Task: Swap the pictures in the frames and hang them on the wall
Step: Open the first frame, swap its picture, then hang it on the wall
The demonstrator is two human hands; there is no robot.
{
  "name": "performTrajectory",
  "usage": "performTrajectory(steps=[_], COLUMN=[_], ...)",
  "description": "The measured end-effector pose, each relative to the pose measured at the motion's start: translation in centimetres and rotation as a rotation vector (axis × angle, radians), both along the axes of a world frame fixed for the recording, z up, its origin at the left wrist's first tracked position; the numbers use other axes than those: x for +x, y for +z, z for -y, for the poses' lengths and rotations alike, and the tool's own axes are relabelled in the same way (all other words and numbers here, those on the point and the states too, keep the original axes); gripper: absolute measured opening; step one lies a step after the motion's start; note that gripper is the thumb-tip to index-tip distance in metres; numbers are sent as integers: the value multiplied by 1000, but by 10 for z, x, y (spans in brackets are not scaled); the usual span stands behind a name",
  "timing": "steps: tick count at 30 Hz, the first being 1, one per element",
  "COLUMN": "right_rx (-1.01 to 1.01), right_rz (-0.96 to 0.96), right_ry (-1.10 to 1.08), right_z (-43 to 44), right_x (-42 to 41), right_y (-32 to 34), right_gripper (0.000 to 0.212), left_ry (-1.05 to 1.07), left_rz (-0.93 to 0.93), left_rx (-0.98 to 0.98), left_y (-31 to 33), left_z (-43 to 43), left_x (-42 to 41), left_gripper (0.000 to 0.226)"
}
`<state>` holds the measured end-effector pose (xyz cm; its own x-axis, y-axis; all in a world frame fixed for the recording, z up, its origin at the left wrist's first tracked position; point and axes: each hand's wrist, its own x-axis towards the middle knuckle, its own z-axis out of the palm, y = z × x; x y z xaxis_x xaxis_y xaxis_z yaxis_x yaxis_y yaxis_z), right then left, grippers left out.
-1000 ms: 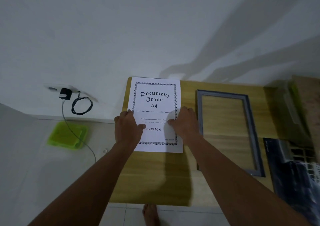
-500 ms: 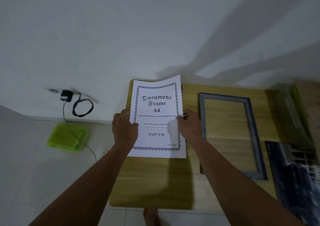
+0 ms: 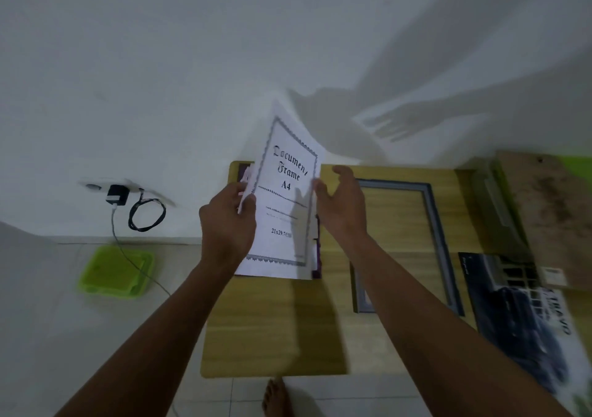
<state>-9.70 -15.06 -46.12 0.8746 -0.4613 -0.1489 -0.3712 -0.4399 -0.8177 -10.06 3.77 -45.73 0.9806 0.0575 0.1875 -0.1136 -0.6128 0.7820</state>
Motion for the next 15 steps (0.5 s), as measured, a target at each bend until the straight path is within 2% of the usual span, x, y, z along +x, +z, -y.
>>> performTrajectory(steps=[3,5,8,10,12,15], right_rx=[112,135,42,42,81,301], right_rz=[-2,-13,40,74,71,54], right_ry=[71,92,54,-2,-56,-112], right_z=[-4,0,20,40,63,104], right_x=[7,9,5,-3,-14,-29], right_y=[50,73,88,91,93,89], right_gripper=[60,60,31,24,28,33], left_ry=[-96,-174,-245,-228,-165,-68], left_rz=[81,96,34,-28,-69,-235], left_rx=[50,80,28,-34,-67,-191], left_y=[30,40,45,47,46,32], left_z=[28,46,71,84,95,109], left_x=[-17,-27,-44,-52,-52,-35], left_gripper=[17,20,27,42,50,31])
